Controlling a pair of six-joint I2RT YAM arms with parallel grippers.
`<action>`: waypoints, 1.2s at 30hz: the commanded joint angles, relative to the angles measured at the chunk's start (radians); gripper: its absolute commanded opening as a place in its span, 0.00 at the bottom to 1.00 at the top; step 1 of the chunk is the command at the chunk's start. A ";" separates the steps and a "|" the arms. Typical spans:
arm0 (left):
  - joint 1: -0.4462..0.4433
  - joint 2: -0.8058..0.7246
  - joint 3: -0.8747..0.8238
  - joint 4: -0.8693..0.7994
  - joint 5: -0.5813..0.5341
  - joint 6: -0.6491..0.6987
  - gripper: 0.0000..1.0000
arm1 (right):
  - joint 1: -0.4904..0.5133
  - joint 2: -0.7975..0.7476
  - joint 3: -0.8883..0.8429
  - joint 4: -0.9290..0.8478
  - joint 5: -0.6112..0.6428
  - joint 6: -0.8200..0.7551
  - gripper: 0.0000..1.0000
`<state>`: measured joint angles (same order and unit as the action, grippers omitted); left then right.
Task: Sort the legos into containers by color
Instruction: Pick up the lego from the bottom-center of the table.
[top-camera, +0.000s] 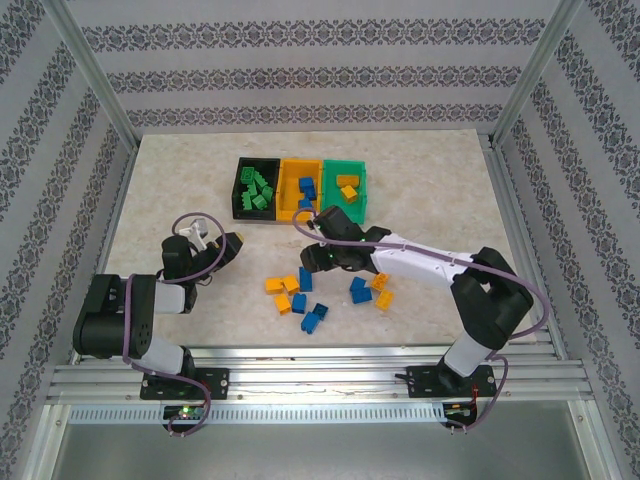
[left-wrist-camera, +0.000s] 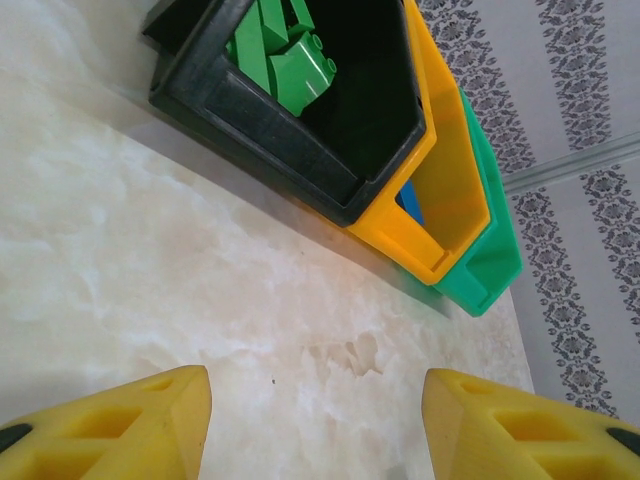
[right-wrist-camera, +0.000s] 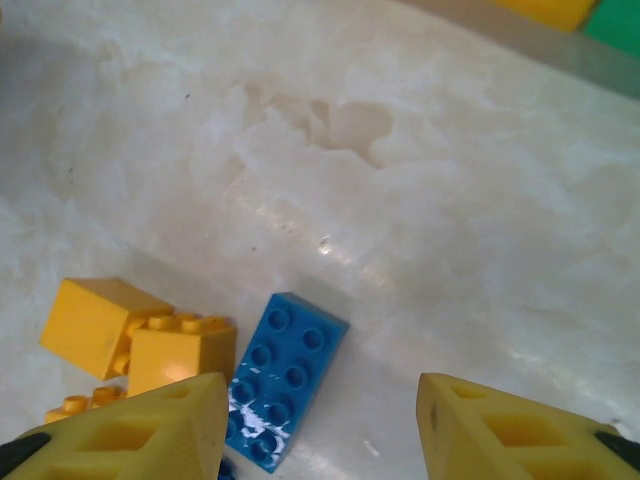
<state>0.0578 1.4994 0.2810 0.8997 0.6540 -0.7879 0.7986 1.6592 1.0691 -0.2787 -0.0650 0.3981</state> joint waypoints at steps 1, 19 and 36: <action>-0.011 0.012 0.002 0.050 0.003 0.001 0.58 | 0.031 0.051 0.035 -0.020 0.040 0.042 0.55; -0.015 -0.052 0.004 -0.003 0.001 0.016 0.57 | 0.078 0.266 0.150 -0.091 0.068 0.087 0.55; -0.015 -0.030 0.004 0.011 0.003 0.015 0.57 | 0.085 0.217 0.033 -0.117 0.080 0.119 0.53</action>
<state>0.0525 1.4616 0.2810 0.8978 0.6510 -0.7868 0.8684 1.8713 1.1198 -0.3328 0.0196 0.4992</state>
